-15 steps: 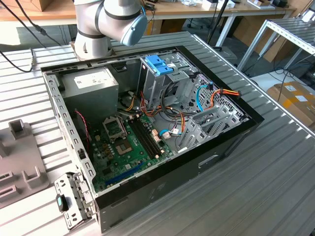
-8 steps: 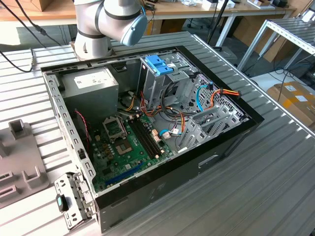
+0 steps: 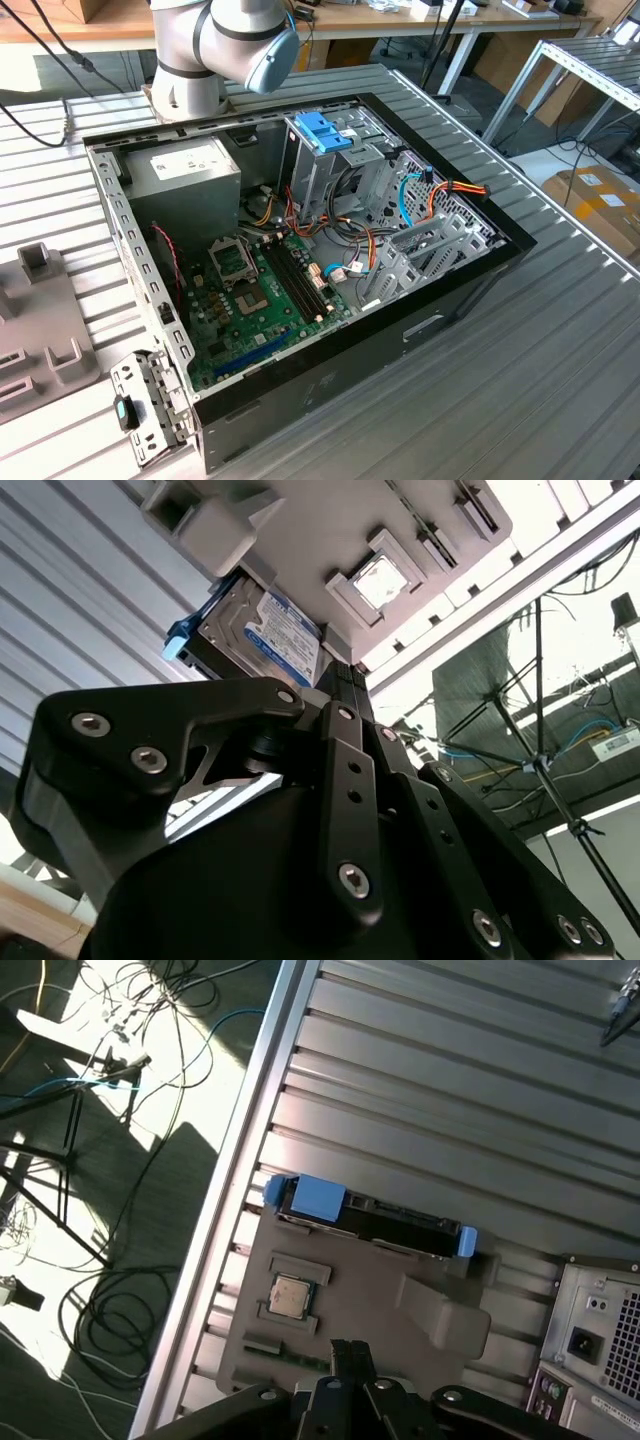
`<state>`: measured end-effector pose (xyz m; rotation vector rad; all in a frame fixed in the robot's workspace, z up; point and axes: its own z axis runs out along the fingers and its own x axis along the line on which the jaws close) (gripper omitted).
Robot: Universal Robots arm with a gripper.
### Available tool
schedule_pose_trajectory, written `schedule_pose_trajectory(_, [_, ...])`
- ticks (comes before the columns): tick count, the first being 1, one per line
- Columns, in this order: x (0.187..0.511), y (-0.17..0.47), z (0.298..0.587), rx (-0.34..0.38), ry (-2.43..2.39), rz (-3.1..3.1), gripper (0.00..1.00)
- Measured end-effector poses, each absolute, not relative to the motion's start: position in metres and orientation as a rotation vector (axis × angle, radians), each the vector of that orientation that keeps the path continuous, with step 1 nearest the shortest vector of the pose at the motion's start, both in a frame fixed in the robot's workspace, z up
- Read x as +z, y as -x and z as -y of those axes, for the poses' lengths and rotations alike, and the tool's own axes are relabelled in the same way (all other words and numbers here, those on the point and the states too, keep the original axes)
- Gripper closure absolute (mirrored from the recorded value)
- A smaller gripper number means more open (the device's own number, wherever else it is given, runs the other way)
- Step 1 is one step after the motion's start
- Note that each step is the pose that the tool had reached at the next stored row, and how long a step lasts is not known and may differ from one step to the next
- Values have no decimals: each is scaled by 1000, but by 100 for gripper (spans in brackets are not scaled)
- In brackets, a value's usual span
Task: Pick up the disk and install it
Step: 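Pick up the disk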
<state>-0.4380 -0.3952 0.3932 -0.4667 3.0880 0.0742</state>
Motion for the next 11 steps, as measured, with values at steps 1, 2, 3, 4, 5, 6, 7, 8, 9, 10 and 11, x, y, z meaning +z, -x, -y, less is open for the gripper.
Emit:
schedule_pose_trajectory(1, [393,438,395,74,472,-3087,89])
schedule_pose_trajectory(2, [393,438,395,74,476,-3087,89])
schedule_pose_trajectory(3, [393,438,395,74,484,-3086,89])
schedule_pose_trajectory(4, [393,438,395,74,489,-3085,89])
schedule_pose_trajectory(5, [393,438,395,74,495,-3084,89])
schedule_pose_trajectory(6, [393,438,395,75,499,-3084,89])
schedule_pose_trajectory(7, [393,438,395,75,502,-3083,89])
schedule_pose_trajectory(8, [393,438,395,75,508,-3082,89])
schedule_pose_trajectory(9, [393,438,395,75,511,-3082,89])
schedule_pose_trajectory(10, [393,438,395,75,515,-3081,89])
schedule_pose_trajectory(11, [393,438,395,75,519,-3081,89])
